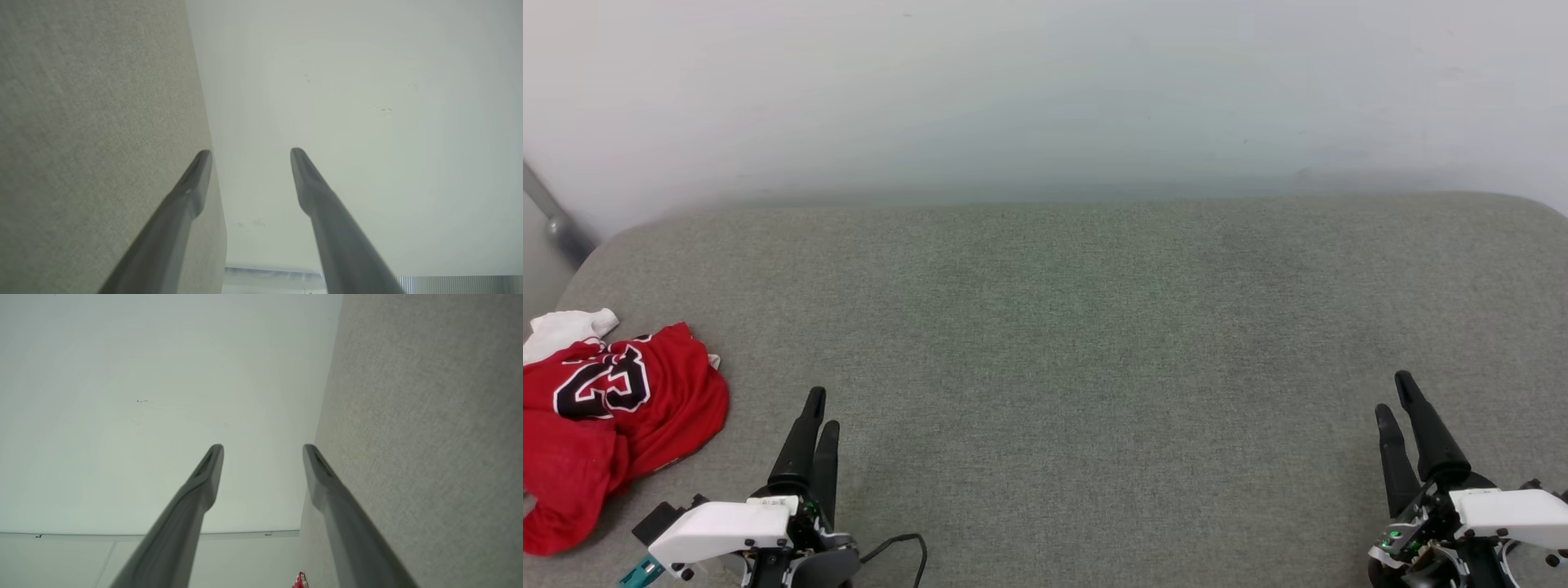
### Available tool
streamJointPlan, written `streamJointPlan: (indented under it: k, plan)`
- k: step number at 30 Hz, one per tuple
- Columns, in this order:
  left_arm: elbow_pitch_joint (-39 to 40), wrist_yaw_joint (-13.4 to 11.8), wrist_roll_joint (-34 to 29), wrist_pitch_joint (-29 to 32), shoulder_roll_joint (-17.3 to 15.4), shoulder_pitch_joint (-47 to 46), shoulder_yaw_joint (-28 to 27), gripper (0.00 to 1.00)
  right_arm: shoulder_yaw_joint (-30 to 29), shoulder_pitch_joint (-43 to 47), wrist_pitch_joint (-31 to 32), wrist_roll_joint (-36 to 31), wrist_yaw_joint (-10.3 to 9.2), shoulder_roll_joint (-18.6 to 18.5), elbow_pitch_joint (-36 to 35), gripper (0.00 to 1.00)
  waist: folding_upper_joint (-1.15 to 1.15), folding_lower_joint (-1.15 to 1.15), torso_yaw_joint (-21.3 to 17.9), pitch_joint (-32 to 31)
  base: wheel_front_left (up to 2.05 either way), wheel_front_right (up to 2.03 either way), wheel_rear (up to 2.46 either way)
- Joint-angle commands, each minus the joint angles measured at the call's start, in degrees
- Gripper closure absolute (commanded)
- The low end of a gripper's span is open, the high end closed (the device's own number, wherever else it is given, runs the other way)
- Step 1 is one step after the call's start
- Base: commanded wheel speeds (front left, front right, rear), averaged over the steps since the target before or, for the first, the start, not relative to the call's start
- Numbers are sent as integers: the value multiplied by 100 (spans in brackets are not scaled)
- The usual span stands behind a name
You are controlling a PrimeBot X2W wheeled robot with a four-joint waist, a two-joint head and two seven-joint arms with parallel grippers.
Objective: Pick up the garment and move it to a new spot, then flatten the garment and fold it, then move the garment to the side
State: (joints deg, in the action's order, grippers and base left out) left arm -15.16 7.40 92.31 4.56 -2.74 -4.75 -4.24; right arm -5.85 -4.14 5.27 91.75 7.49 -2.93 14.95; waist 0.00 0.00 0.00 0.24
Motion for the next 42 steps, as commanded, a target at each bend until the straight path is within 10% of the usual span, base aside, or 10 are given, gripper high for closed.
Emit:
streamJointPlan:
  k: [1,15,42]
  plan:
    - [124,8,-31,-41,-8,-176,42,0,26,-137,-39,-46,1,-19,-133,0,0,0,0,1,0,0,0]
    - [201,9,-1119,-420,-15,-299,263,0,374,-265,-469,-959,1,-249,-184,0,0,0,13,-1,0,0,0]
    - [405,-376,-5035,-985,-149,-438,892,0,408,-320,-652,-5257,1,-200,-558,0,0,0,26,-23,0,0,0]
